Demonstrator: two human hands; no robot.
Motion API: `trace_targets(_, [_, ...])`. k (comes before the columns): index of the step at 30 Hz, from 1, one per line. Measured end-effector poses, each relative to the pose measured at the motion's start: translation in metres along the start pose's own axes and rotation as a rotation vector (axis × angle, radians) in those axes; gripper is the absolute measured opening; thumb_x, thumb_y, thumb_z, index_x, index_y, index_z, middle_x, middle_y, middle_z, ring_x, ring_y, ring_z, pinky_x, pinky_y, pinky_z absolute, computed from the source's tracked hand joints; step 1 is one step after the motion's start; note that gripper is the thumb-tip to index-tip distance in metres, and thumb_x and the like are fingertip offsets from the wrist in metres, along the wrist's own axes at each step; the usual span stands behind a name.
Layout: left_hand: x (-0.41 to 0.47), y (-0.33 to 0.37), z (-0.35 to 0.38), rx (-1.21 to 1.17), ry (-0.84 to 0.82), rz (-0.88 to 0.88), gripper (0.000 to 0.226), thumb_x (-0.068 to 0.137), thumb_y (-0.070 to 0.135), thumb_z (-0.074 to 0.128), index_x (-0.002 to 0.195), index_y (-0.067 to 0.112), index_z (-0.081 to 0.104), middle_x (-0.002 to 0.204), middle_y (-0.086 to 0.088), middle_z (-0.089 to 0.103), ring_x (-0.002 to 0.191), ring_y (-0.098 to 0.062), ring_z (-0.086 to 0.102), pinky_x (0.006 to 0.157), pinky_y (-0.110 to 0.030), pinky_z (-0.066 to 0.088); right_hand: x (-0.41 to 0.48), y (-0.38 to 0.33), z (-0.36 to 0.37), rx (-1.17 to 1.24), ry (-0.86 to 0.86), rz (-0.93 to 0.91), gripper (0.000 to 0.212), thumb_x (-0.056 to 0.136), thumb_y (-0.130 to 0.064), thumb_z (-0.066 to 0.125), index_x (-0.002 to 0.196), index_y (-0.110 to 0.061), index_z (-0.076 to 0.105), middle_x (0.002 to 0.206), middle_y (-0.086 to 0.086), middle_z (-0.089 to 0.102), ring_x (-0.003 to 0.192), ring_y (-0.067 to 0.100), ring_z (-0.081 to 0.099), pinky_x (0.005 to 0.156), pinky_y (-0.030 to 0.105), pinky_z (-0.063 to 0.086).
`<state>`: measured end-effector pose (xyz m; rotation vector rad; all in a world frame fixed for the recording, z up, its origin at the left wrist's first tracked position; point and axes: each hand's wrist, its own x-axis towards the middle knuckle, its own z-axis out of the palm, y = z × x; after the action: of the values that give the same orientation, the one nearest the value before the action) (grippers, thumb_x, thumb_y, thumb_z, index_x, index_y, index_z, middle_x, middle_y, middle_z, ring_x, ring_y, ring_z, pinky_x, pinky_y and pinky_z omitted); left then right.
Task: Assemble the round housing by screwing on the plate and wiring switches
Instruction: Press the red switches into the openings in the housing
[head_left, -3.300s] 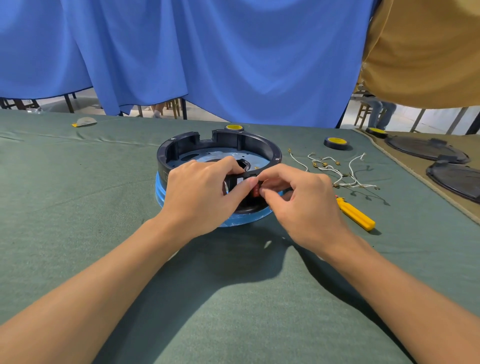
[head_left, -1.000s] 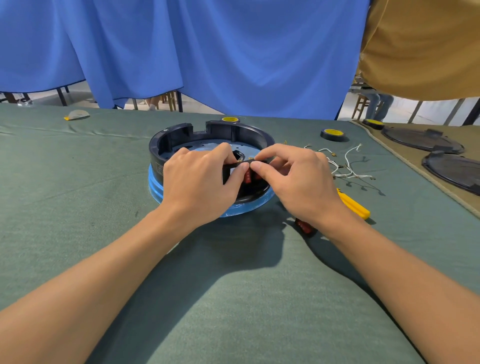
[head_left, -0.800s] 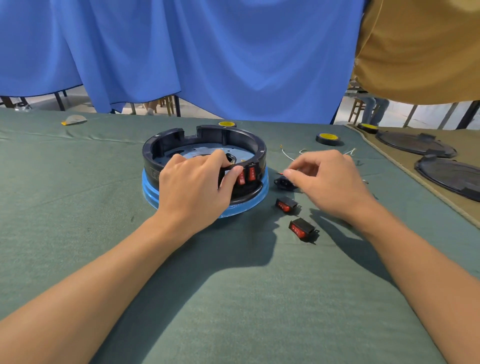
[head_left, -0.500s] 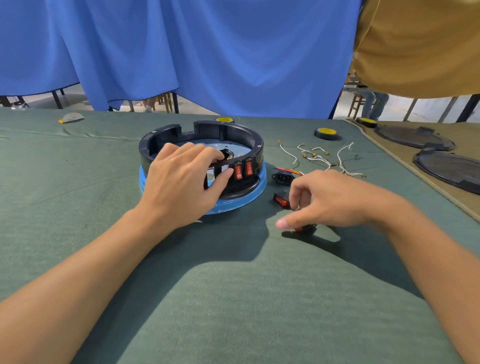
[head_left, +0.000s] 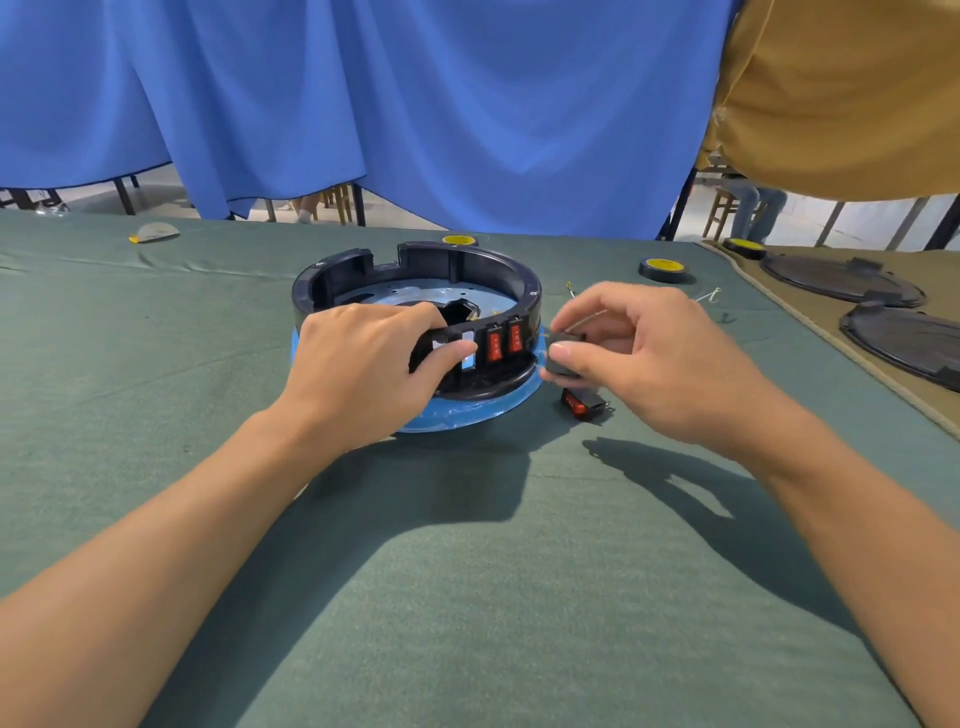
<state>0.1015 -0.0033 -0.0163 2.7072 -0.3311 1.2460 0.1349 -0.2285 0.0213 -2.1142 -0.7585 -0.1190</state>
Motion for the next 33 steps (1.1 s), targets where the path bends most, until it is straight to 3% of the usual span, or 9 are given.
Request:
trace_targets(2, [0.001, 0.005, -0.001, 0.002, 0.000, 0.006, 0.040, 0.093, 0.043, 0.052, 0.083, 0.012, 0.075, 0.061, -0.001, 0.067, 0.057, -0.030, 0.064, 0.049, -0.027, 0.035, -0.001, -0.003, 0.012, 0.014, 0.093, -0.025, 0.019, 0.080, -0.018, 0.076, 0.095, -0.017, 0.064, 0.091, -0.004, 0.072, 0.081, 0.014, 0.072, 0.084, 0.027, 0.054])
trace_targets(4, [0.001, 0.009, -0.001, -0.013, 0.003, 0.015, 0.046, 0.099, 0.038, 0.045, 0.076, 0.009, 0.072, 0.057, -0.001, 0.061, 0.054, -0.031, 0.059, 0.045, -0.032, 0.036, -0.003, -0.007, 0.024, -0.011, 0.177, -0.070, 0.022, 0.077, -0.022, 0.079, 0.091, -0.021, 0.062, 0.086, -0.008, 0.068, 0.074, 0.010, 0.070, 0.071, 0.013, 0.050])
trace_targets(6, [0.001, 0.010, -0.001, -0.061, 0.033, 0.010, 0.048, 0.102, 0.030, 0.044, 0.067, 0.005, 0.065, 0.052, -0.002, 0.054, 0.049, -0.033, 0.052, 0.044, -0.034, 0.032, -0.006, -0.010, 0.034, -0.021, 0.234, -0.115, 0.024, 0.074, -0.023, 0.082, 0.088, -0.021, 0.062, 0.080, -0.007, 0.066, 0.069, 0.010, 0.069, 0.063, 0.011, 0.047])
trace_targets(15, [0.001, 0.013, -0.003, -0.137, 0.057, -0.037, 0.050, 0.102, 0.028, 0.046, 0.060, 0.003, 0.060, 0.047, -0.001, 0.045, 0.044, -0.031, 0.046, 0.043, -0.036, 0.033, -0.002, -0.005, 0.063, -0.148, 0.376, -0.209, 0.024, 0.073, -0.019, 0.082, 0.084, -0.012, 0.063, 0.072, -0.002, 0.064, 0.067, 0.013, 0.060, 0.063, 0.027, 0.047])
trace_targets(22, [0.001, 0.014, -0.003, -0.184, 0.087, -0.018, 0.038, 0.097, 0.035, 0.052, 0.086, 0.011, 0.079, 0.065, -0.004, 0.072, 0.059, -0.027, 0.066, 0.051, -0.042, 0.049, -0.003, -0.006, 0.069, -0.175, 0.423, -0.225, 0.024, 0.074, -0.021, 0.082, 0.085, -0.009, 0.064, 0.072, -0.001, 0.065, 0.067, 0.015, 0.060, 0.064, 0.036, 0.050])
trace_targets(28, [0.000, 0.017, -0.002, -0.193, 0.101, -0.041, 0.036, 0.097, 0.034, 0.053, 0.087, 0.011, 0.079, 0.066, -0.003, 0.072, 0.058, -0.026, 0.065, 0.050, -0.041, 0.049, -0.002, -0.007, 0.072, -0.190, 0.448, -0.237, 0.025, 0.073, -0.021, 0.083, 0.084, -0.009, 0.064, 0.070, 0.001, 0.065, 0.065, 0.020, 0.061, 0.063, 0.042, 0.052])
trace_targets(33, [0.000, 0.017, -0.003, -0.199, 0.061, -0.063, 0.038, 0.092, 0.043, 0.055, 0.092, 0.014, 0.080, 0.075, -0.003, 0.076, 0.069, -0.027, 0.071, 0.058, -0.041, 0.053, 0.001, -0.005, 0.077, -0.211, 0.470, -0.272, 0.019, 0.076, -0.016, 0.080, 0.085, -0.007, 0.065, 0.072, 0.005, 0.065, 0.066, 0.023, 0.061, 0.061, 0.043, 0.052])
